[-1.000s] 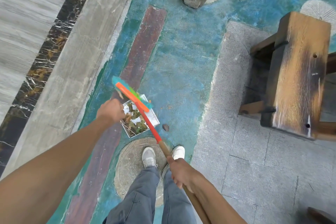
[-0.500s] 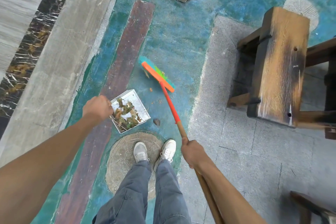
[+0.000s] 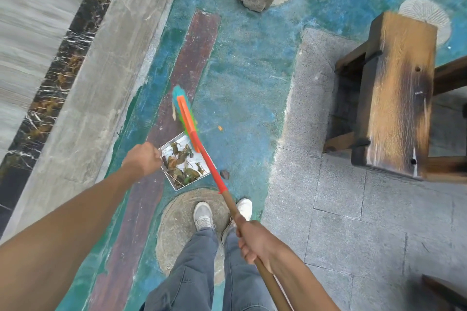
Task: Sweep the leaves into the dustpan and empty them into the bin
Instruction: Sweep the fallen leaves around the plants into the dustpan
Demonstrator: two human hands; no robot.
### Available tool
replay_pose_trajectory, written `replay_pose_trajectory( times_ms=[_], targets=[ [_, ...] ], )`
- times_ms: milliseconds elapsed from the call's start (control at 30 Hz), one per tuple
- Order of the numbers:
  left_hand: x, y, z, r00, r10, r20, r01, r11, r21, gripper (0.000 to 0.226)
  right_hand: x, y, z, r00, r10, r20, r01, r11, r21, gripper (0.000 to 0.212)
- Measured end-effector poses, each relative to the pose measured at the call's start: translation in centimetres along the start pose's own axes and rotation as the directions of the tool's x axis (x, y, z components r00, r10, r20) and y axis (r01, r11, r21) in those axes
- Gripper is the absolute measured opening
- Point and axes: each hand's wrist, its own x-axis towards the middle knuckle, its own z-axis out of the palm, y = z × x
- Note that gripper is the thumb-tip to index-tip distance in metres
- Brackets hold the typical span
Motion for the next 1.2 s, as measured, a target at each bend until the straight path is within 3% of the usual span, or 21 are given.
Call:
replay_pose_trajectory(
  times_ms=[133, 333, 467, 567, 633, 700, 800, 867, 1033, 1200],
  targets=[
    [-2.3, -1.9, 0.3, 0.996, 0.087, 0.026, -0.086, 0.995, -0.045, 0.045, -1.3, 0.1, -2.9, 0.989, -0.089, -0.119, 0.077, 0.991, -0.107, 0.05],
    [-4.8, -3.1, 0.8, 0.98, 0.167, 0.106, -0.176, 0.981, 0.086, 0.038, -0.6, 0.8, -7.2, 0.971, -0.066, -0.232, 0.016, 0.977, -0.212, 0.045],
    [-5.5, -2.9, 1.7, 0.977, 0.117, 0.176, -0.155, 0.962, 0.223, 0.028, -0.3, 2.7, -7.0, 0.97, 0.012, -0.242, -0.068, 0.973, -0.222, 0.049],
    [-5.6, -2.1, 1.8, 0.99, 0.035, 0.139, -0.076, 0.952, 0.297, 0.022, -0.8, 4.3, -4.8, 0.979, 0.031, -0.2, -0.081, 0.966, -0.245, 0.053],
    [-5.4, -1.1, 1.2, 0.993, -0.007, 0.118, -0.029, 0.953, 0.302, 0.022, -1.2, 4.7, -2.9, 0.988, 0.064, -0.144, -0.089, 0.98, -0.179, 0.052],
    [-5.0, -0.2, 0.5, 0.994, -0.031, 0.108, -0.002, 0.956, 0.293, 0.016, -1.5, 4.7, -1.0, 0.99, 0.138, -0.017, -0.138, 0.99, 0.013, 0.045],
    [-4.6, 1.1, -0.1, 0.995, -0.04, 0.096, 0.01, 0.956, 0.292, 0.007, -1.9, 4.2, 0.3, 0.963, 0.213, 0.167, -0.257, 0.914, 0.315, 0.045],
    [-4.4, 1.6, 0.1, 0.996, -0.036, 0.085, 0.009, 0.957, 0.291, 0.003, -2.4, 4.4, 0.5, 0.957, 0.214, 0.197, -0.273, 0.891, 0.362, 0.047],
    [-4.3, 0.4, -0.1, 0.995, -0.031, 0.091, 0.002, 0.954, 0.299, 0.009, -4.2, 6.3, -1.0, 0.995, 0.093, -0.027, -0.09, 0.992, 0.085, 0.046],
    [-4.6, -1.0, -0.8, 0.988, -0.065, 0.14, 0.024, 0.961, 0.274, 0.033, -4.5, 6.9, -2.1, 0.985, 0.135, -0.104, -0.132, 0.991, 0.034, 0.048]
  ],
)
